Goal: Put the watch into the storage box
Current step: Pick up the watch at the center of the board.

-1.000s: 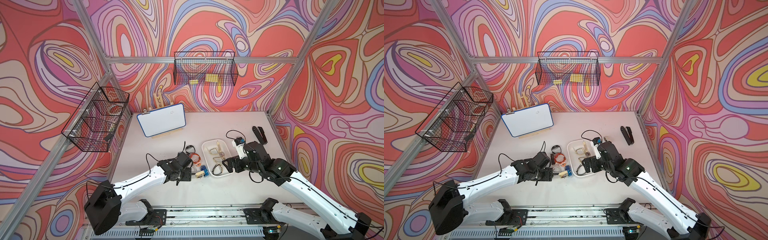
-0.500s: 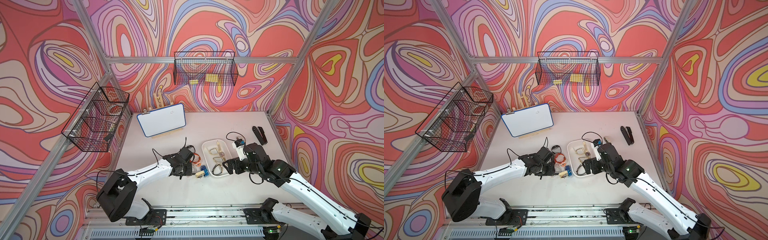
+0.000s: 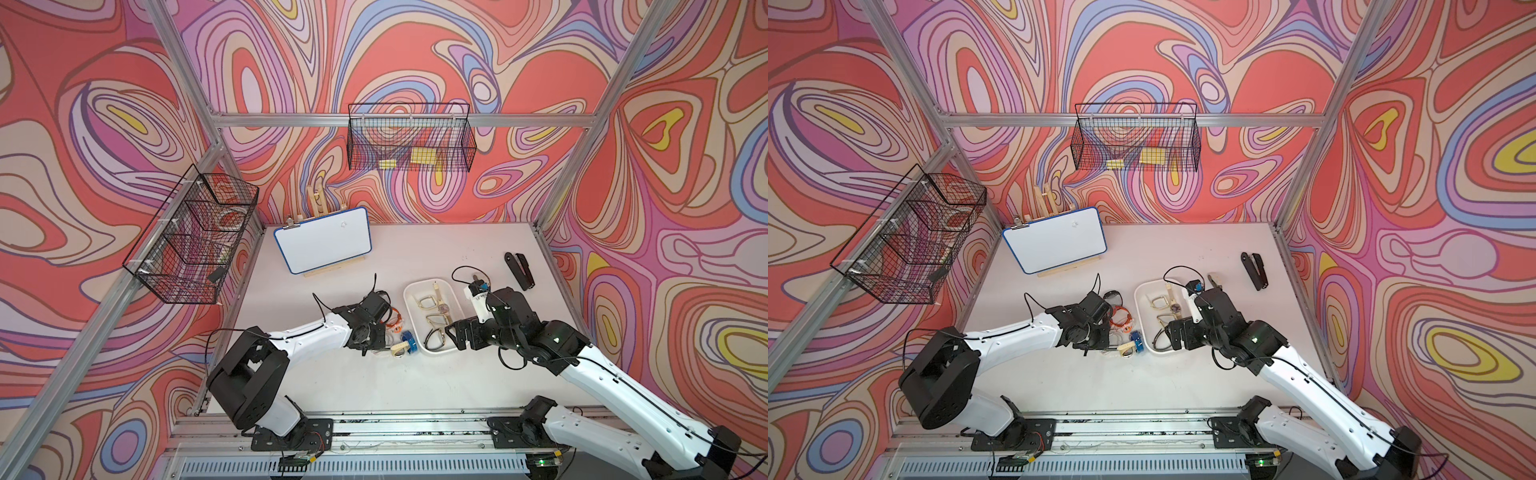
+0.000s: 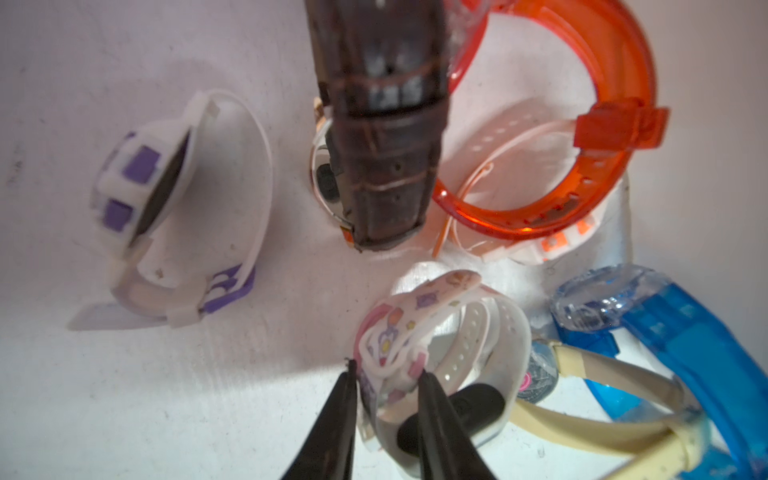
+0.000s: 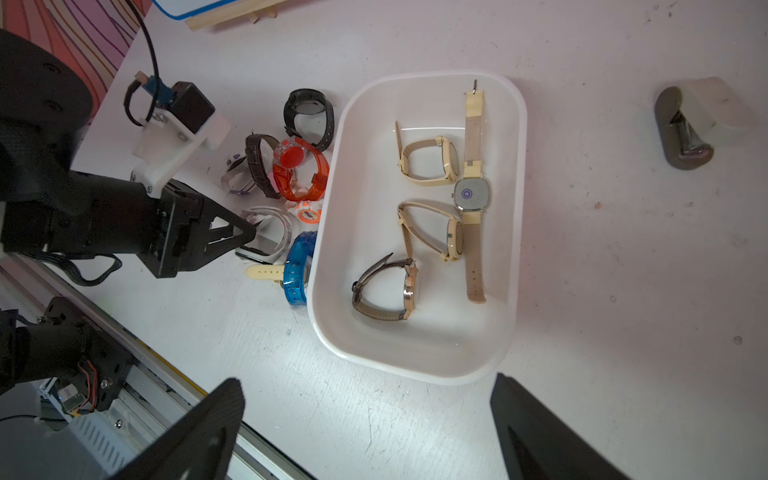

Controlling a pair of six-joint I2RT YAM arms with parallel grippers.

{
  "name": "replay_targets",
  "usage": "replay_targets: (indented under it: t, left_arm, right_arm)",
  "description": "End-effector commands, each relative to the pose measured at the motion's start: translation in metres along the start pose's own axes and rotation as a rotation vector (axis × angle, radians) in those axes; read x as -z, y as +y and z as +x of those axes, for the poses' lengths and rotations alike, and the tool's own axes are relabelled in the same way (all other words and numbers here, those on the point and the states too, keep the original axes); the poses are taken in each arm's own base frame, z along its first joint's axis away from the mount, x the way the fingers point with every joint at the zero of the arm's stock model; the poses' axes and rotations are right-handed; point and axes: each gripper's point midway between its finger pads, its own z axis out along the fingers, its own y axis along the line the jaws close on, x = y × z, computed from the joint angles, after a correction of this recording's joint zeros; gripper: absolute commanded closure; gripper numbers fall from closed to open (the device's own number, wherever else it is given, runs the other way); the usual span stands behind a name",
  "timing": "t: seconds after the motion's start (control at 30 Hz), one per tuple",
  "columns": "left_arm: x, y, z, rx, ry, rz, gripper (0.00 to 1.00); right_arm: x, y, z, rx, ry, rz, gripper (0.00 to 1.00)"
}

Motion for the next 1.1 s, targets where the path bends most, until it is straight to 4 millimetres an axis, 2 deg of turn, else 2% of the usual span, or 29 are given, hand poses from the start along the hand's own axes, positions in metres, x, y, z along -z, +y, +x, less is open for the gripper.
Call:
replay_targets:
  t: [0.0,0.2,0.6,0.8,1.07]
  left_arm:
    - [0.004,-0.002,-0.007,-0.015,-0.01,-0.001,0.76]
    - [0.016,-0.005,-0.006,-0.03,-0.012,0.019,0.89]
    - [0.028,0.0,0.005,-0.067,0.017,0.021,0.86]
    - [0.026,0.012,0.017,-0.092,0.056,-0.02,0.88]
    - [0.054,0.013,0.016,-0.103,0.024,-0.008,0.93]
  right_arm:
    - [0.0,0.0,0.002,-0.002,-0.006,-0.006,0.02]
    - [0.001,0.0,0.0,-0.002,-0.017,-0.004,0.02]
    - [-0.005,0.0,0.002,0.0,-0.005,-0.006,0.02]
    - [-0.005,0.003,0.001,0.002,0.0,-0.02,0.02]
    - [-0.009,0.003,0.002,-0.001,0.004,-0.019,0.02]
